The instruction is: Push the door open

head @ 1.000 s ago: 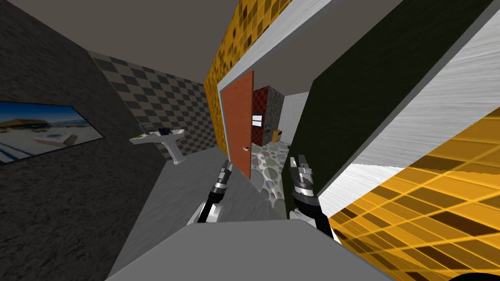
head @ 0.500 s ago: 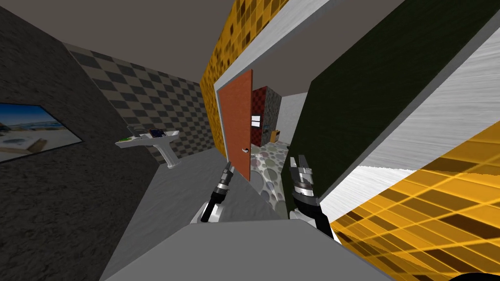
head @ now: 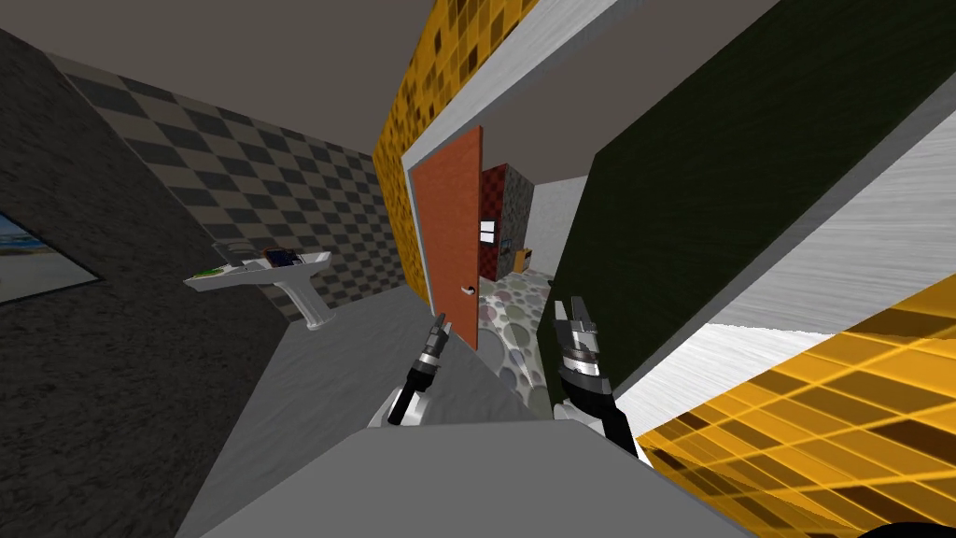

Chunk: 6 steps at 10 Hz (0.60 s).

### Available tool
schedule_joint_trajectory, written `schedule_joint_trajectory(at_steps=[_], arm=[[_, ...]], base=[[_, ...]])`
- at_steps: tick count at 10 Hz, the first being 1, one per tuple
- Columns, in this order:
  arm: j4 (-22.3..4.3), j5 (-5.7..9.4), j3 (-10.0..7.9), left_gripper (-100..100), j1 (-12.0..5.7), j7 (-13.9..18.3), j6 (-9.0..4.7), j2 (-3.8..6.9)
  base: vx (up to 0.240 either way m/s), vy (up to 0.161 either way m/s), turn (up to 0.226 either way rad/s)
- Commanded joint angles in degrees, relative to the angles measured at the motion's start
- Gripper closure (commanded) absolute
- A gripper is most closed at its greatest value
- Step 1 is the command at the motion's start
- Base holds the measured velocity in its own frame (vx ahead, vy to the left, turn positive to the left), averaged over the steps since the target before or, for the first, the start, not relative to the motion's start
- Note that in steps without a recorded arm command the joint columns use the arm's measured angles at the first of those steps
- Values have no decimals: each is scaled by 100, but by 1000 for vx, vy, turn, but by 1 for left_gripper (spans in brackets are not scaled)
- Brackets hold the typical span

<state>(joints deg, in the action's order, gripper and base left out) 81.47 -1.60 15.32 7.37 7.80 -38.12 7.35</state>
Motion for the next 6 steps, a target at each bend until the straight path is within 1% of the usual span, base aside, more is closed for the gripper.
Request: schedule_joint_trajectory(at_steps=[1, 6], arm=[[-205, -11, 41, -100, -69, 19, -59, 6], [-749, -40, 161, -100, -266, 87, -165, 27]], base=[[82, 69, -72], [75, 63, -73]])
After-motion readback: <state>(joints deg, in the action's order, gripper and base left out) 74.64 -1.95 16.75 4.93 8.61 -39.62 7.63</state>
